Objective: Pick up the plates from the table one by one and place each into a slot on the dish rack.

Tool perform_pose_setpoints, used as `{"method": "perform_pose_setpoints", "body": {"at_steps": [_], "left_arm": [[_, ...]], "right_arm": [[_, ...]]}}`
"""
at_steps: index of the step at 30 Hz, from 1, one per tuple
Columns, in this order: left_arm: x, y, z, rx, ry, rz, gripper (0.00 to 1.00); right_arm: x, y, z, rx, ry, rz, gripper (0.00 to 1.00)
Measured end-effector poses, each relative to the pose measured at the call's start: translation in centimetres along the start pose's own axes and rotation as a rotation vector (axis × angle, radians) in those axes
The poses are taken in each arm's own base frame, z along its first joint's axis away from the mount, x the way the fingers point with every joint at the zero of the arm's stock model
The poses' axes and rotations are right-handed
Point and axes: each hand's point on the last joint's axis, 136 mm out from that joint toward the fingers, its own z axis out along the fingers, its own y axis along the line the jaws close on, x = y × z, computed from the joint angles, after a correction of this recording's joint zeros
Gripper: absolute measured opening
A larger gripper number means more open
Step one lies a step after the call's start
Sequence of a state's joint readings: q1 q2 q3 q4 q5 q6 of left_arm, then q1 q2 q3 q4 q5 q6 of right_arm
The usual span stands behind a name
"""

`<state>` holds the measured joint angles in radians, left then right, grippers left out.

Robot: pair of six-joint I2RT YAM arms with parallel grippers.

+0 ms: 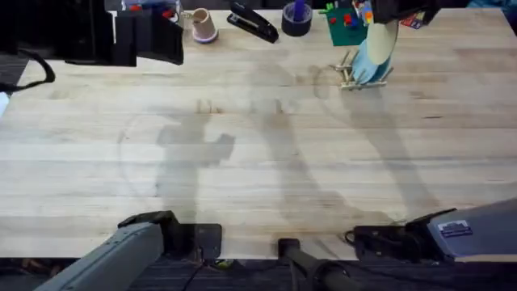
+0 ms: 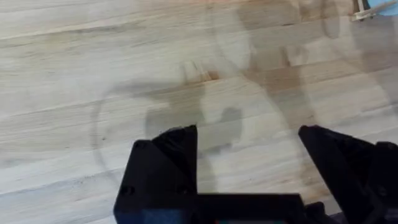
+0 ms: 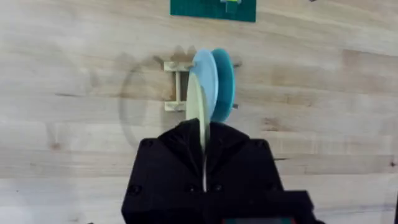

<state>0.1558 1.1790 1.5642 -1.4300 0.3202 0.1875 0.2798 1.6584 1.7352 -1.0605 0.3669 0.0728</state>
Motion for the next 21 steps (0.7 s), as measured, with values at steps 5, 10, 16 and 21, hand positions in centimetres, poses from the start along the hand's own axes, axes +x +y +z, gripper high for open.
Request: {"method": "perform_pose_setpoints", "body": {"at_steps": [5,10,16,21], "left_arm": [[0.0,0.0,0.0,0.0,0.0,0.0,0.995],[0.0,0.0,0.0,0.0,0.0,0.0,0.994],[0.0,0.0,0.0,0.0,0.0,0.0,0.995],[0.0,0.0,0.0,0.0,0.0,0.0,0.995]], "right_arm": [[-0.6,0.0,0.0,-0.001,-0.024,0.01,0.031],[-0.8,-0.1,0.0,0.0,-0.033,0.017,0.031],[-0.8,-0.8,0.2,0.009,-0.028,0.032,0.031],[-0.7,-1.3,0.8,0.02,-0.014,0.04,0.031]]}}
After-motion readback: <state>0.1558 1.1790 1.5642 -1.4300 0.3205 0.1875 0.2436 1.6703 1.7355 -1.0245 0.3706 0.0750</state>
